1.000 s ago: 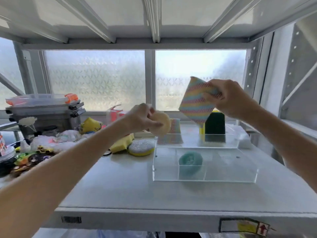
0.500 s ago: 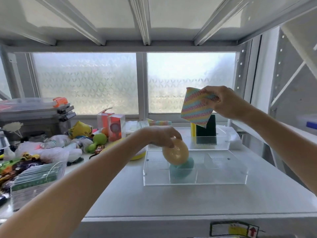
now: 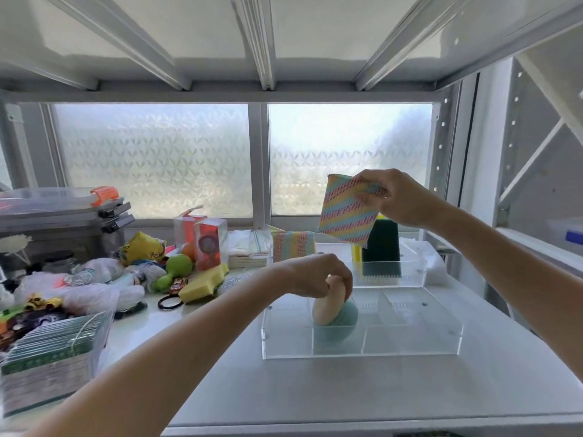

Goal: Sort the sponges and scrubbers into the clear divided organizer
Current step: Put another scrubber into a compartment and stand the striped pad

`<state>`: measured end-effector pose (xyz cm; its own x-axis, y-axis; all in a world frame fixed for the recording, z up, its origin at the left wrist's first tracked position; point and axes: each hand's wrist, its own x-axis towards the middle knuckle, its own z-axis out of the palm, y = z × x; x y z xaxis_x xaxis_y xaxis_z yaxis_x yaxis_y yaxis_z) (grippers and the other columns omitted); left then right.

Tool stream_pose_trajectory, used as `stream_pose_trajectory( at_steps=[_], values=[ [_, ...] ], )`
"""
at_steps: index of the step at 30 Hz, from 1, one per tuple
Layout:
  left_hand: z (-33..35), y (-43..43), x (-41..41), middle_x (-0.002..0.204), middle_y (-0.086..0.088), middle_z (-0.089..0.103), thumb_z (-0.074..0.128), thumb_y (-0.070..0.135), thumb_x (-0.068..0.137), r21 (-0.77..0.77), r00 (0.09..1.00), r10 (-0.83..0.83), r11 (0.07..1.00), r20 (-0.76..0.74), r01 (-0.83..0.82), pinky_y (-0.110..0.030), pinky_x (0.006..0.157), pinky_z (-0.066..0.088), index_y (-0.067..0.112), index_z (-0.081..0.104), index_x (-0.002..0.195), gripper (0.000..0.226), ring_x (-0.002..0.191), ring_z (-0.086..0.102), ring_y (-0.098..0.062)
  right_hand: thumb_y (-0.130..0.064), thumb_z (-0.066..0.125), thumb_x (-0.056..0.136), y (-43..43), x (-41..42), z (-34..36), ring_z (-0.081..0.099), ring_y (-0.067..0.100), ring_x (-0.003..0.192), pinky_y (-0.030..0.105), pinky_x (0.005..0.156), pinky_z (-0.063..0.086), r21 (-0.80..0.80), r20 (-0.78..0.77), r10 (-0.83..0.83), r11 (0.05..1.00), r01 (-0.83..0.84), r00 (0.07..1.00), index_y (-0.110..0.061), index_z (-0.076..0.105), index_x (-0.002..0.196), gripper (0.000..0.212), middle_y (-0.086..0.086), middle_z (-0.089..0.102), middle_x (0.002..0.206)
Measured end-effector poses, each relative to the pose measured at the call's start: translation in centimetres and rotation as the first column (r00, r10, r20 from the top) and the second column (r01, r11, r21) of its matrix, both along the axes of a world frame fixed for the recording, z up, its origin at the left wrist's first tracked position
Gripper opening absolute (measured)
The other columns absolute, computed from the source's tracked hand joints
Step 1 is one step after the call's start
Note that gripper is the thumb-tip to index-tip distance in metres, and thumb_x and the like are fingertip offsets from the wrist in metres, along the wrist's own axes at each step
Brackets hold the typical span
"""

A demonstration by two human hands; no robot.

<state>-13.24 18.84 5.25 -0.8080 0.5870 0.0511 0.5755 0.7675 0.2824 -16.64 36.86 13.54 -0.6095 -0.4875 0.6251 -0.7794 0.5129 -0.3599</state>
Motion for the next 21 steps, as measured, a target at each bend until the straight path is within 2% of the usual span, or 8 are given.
stream_pose_trajectory(
  at_steps=[3,6,10,12,14,16,18,21],
  values=[
    [-0.4,-0.8,-0.4,0.100,0.001,0.065,0.047,-0.015,0.080,0.085,0.999,0.033,0.996,-0.002,-0.033,-0.035,0.097,0.052,0.008,0.070,0.104,0.041,0.099,0.056,-0.013,-0.014,0.058,0.092,-0.9,-0.5,-0.1,0.063,0.017,0.091,0.022,0.074,0.053,-0.004,-0.008,0.023,1.000,-0.023,1.000,-0.006,0.063,0.116,0.026,0.004,0.066,0.107],
    [-1.1,-1.2,-0.4,0.101,-0.001,0.068,0.051,-0.014,0.082,0.192,0.997,0.058,0.980,-0.045,-0.048,-0.026,0.091,0.052,0.004,0.070,0.105,0.035,0.097,0.058,-0.011,-0.016,0.060,0.091,-1.8,-1.2,-0.4,0.063,0.010,0.085,0.028,0.077,0.057,-0.002,-0.004,0.036,0.999,-0.036,0.999,-0.008,0.064,0.114,0.025,0.003,0.066,0.105],
    [-2.9,-0.9,-0.4,0.110,-0.008,0.070,0.054,-0.013,0.082,0.212,0.967,0.105,0.976,-0.231,-0.056,-0.033,0.086,0.057,0.009,0.071,0.103,0.034,0.101,0.062,-0.021,-0.016,0.060,0.091,-2.9,-2.2,-0.8,0.064,0.016,0.090,0.035,0.081,0.057,-0.024,0.046,0.049,0.999,-0.048,0.998,-0.009,0.064,0.113,0.024,0.005,0.067,0.105],
    [-3.3,-1.1,-0.3,0.110,-0.006,0.070,0.053,-0.014,0.080,0.227,0.954,0.125,0.972,-0.273,-0.063,-0.036,0.085,0.057,0.013,0.071,0.102,0.038,0.101,0.062,-0.023,-0.016,0.060,0.091,-3.5,-2.8,-1.1,0.065,0.013,0.088,0.036,0.082,0.056,-0.038,0.076,0.055,0.998,-0.052,0.996,-0.010,0.064,0.113,0.023,0.004,0.068,0.104],
    [-3.2,-1.7,-0.2,0.110,-0.007,0.071,0.054,-0.014,0.081,0.261,0.959,0.124,0.964,-0.256,-0.055,-0.036,0.088,0.056,0.011,0.072,0.102,0.037,0.103,0.062,-0.022,-0.016,0.060,0.091,-4.2,-3.3,-1.3,0.065,0.009,0.087,0.036,0.084,0.056,-0.044,0.116,0.075,0.997,-0.071,0.990,-0.011,0.064,0.113,0.023,0.003,0.067,0.103],
    [-2.5,-2.5,0.0,0.109,-0.010,0.072,0.055,-0.012,0.083,0.264,0.979,0.108,0.963,-0.173,-0.060,-0.033,0.090,0.055,0.008,0.073,0.104,0.034,0.102,0.062,-0.019,-0.015,0.058,0.092,-4.8,-3.7,-1.4,0.065,0.014,0.090,0.037,0.086,0.056,-0.036,0.160,0.089,0.996,-0.085,0.983,-0.010,0.065,0.114,0.023,0.004,0.067,0.104],
    [-1.7,-3.1,0.1,0.109,-0.011,0.072,0.055,-0.011,0.084,0.206,0.991,0.088,0.976,-0.104,-0.065,-0.029,0.090,0.053,0.006,0.072,0.105,0.032,0.096,0.060,-0.014,-0.014,0.056,0.093,-5.4,-4.0,-1.5,0.066,0.022,0.096,0.038,0.087,0.056,-0.013,0.207,0.101,0.995,-0.101,0.973,-0.008,0.065,0.115,0.024,0.007,0.067,0.106],
    [-1.0,-3.2,0.1,0.111,-0.011,0.071,0.053,-0.011,0.085,0.098,0.991,0.055,0.994,-0.121,-0.043,-0.028,0.089,0.052,0.006,0.072,0.107,0.034,0.097,0.061,-0.016,-0.012,0.052,0.096,-6.4,-4.3,-1.4,0.065,0.025,0.096,0.031,0.080,0.056,0.022,0.284,0.120,0.991,-0.131,0.951,-0.005,0.064,0.116,0.024,0.009,0.067,0.106]
  ],
)
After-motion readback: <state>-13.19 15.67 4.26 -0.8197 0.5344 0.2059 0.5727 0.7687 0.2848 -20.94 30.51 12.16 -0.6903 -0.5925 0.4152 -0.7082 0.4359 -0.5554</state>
